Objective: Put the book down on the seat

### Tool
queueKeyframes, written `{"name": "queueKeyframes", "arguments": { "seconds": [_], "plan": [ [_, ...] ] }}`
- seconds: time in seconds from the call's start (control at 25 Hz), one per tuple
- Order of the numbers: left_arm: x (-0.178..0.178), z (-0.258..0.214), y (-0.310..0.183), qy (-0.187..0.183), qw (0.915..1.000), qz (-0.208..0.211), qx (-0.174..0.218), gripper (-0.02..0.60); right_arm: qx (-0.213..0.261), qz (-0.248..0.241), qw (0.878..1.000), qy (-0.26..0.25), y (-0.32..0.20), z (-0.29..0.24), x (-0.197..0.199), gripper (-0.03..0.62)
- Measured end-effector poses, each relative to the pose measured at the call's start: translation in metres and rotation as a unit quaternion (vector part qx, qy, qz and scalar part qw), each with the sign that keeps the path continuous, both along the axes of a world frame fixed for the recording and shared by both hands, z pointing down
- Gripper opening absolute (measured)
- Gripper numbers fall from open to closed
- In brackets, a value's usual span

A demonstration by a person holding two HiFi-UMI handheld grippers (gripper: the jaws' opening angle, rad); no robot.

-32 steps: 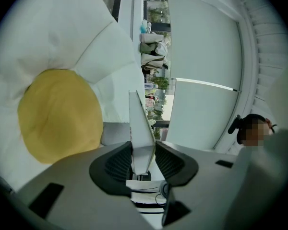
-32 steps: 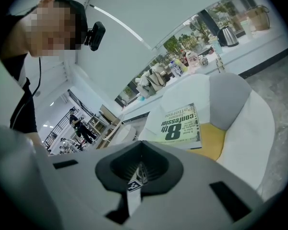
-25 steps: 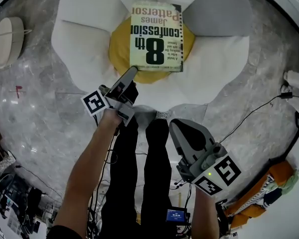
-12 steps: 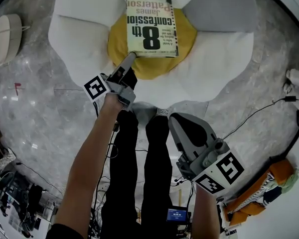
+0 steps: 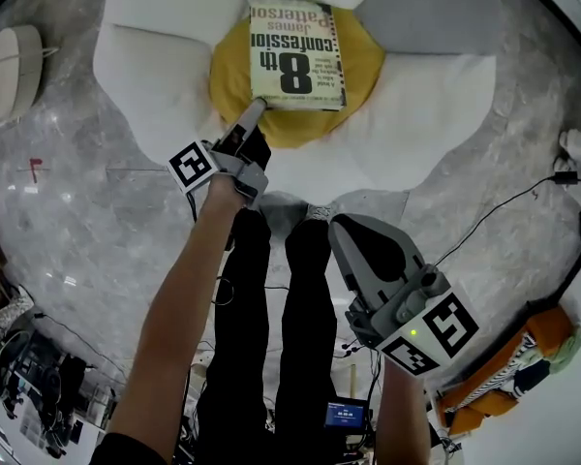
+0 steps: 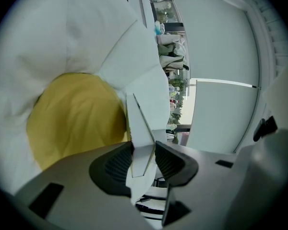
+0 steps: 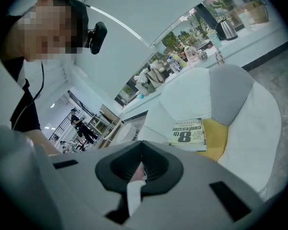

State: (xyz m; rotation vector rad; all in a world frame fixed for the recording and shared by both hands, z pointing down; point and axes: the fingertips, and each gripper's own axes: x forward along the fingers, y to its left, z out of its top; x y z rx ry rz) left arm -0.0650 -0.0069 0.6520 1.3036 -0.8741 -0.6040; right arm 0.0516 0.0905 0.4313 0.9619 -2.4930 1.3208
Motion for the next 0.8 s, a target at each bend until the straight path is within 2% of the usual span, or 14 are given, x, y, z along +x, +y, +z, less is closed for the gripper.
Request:
{"name": "queueKeyframes", "arguments": {
  "seconds": [0.32,0.48,0.6,0.8],
  "plan": [
    [-0.004,0.002,0.0,0.005,0.9997,-0.019,-0.012,0.163,0.0,0.001,1.0,0.0,-0.002,-0.003,-0.004,0.015],
    [-0.013,0.02,0.009,-0.037,0.9981,-0.016,-0.046,0.163,0.001,0.001,1.0,0.001,-0.007,-0.006,-0.006,0.015],
    [-0.009,0.021,0.004,-0.04,0.9982,-0.013,-0.044,0.164,-0.001,0.001,1.0,0.003,-0.012,-0.004,-0.006,0.015],
    [-0.014,0.041,0.01,-0.072,0.9937,-0.009,-0.085,0.164,-0.019,0.003,1.0,0.016,-0.022,0.014,-0.007,0.015]
  ]
}}
